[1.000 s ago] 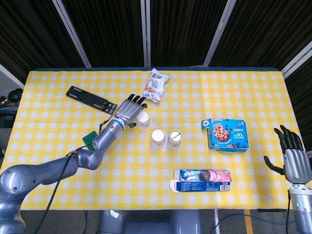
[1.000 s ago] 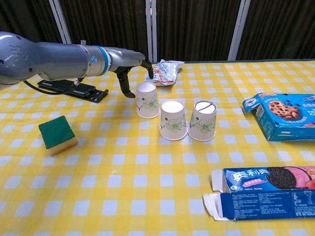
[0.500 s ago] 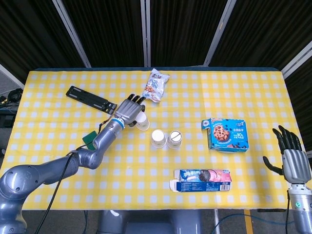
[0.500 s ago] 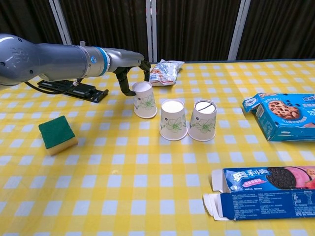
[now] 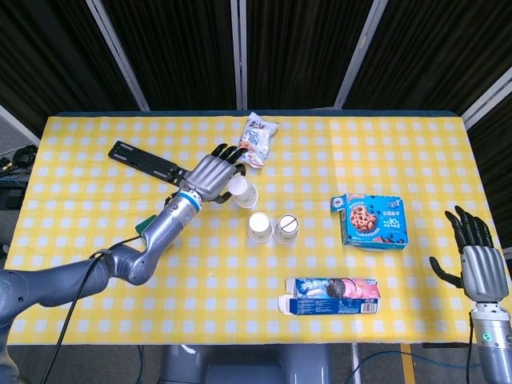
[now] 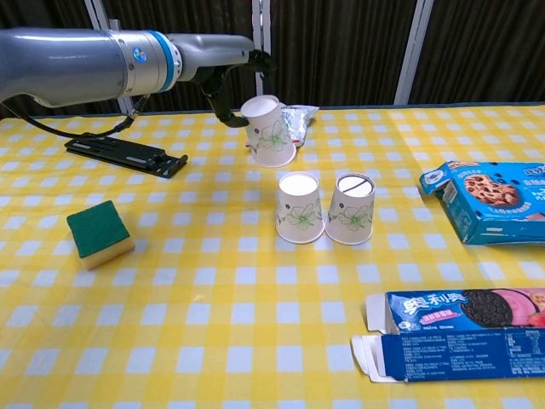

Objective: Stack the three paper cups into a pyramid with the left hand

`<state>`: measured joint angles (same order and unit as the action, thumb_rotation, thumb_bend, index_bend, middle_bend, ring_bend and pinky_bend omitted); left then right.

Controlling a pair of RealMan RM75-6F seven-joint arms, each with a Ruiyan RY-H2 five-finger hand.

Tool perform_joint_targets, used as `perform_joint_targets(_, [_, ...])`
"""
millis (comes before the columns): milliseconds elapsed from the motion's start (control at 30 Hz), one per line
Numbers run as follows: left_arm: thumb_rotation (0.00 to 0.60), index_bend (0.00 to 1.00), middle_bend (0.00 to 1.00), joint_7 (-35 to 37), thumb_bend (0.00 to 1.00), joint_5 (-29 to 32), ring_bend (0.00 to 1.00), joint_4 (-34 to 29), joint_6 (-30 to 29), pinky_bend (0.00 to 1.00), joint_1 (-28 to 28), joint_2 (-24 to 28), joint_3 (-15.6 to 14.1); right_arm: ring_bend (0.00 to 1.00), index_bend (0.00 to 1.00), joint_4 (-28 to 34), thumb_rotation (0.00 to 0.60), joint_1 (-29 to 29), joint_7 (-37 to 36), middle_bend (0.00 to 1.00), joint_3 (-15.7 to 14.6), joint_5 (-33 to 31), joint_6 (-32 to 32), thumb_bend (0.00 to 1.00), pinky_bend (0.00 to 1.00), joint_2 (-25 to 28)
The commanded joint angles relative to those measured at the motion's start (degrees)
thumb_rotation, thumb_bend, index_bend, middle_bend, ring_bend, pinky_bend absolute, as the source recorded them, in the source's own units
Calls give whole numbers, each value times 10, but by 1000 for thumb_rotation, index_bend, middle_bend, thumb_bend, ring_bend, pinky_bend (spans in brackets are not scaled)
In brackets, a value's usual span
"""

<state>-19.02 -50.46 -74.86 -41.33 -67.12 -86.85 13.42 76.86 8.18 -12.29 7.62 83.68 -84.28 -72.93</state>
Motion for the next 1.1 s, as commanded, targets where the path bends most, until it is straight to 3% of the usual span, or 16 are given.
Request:
perform_joint_targets(33, [600, 419, 0, 16, 404, -39, 0, -70, -34, 0, 13, 43, 19, 0, 21, 1, 600, 0, 0, 0, 0, 1, 0, 198, 0, 0])
perform_joint_targets(167, [600, 414, 0, 0, 403, -60, 0, -125, -54, 0, 12, 62, 23, 0, 21, 1, 600, 0, 0, 0, -1, 2, 0, 199, 0, 0])
perform_joint_targets(333, [600, 415, 0, -30, 402, -43, 0, -160, -45, 0, -5, 61, 19, 0, 21, 2, 600, -1, -4, 0, -1, 2, -2, 199, 0, 2])
perform_joint_targets(733, [600, 412, 0, -125, 403, 52, 0, -168, -44, 0, -51, 40, -4, 0, 21, 3, 600, -4, -21, 0, 0, 3, -6, 198, 0, 9])
perform_joint_targets(1100, [600, 409, 0, -151, 402, 99, 0, -146, -45, 0, -74, 17, -18, 0, 21, 5, 600, -4, -25, 0, 1, 4, -9, 199, 0, 11])
